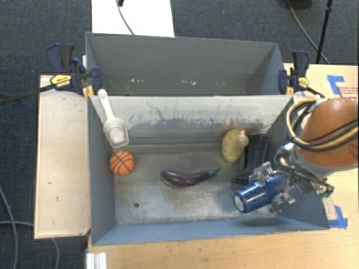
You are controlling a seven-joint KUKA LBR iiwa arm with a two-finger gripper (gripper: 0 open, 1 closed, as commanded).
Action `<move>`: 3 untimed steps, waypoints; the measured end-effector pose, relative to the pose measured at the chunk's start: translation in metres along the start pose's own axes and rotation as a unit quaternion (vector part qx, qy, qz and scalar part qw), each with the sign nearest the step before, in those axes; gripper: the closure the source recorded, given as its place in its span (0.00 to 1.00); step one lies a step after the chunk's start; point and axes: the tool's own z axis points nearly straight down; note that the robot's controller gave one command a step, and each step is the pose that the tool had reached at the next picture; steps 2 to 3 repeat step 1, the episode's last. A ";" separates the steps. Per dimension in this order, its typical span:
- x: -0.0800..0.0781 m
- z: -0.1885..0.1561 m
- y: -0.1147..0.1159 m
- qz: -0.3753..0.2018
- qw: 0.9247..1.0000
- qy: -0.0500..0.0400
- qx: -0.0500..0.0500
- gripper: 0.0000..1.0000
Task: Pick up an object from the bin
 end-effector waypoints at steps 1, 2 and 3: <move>0.000 -0.006 0.000 0.000 1.000 0.000 0.000 1.00; 0.000 -0.006 0.000 0.000 1.000 0.000 0.000 1.00; 0.000 -0.006 0.000 0.000 1.000 0.000 0.000 1.00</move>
Offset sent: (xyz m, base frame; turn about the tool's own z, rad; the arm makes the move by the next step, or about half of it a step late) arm 0.0000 -0.0001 0.0540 0.0000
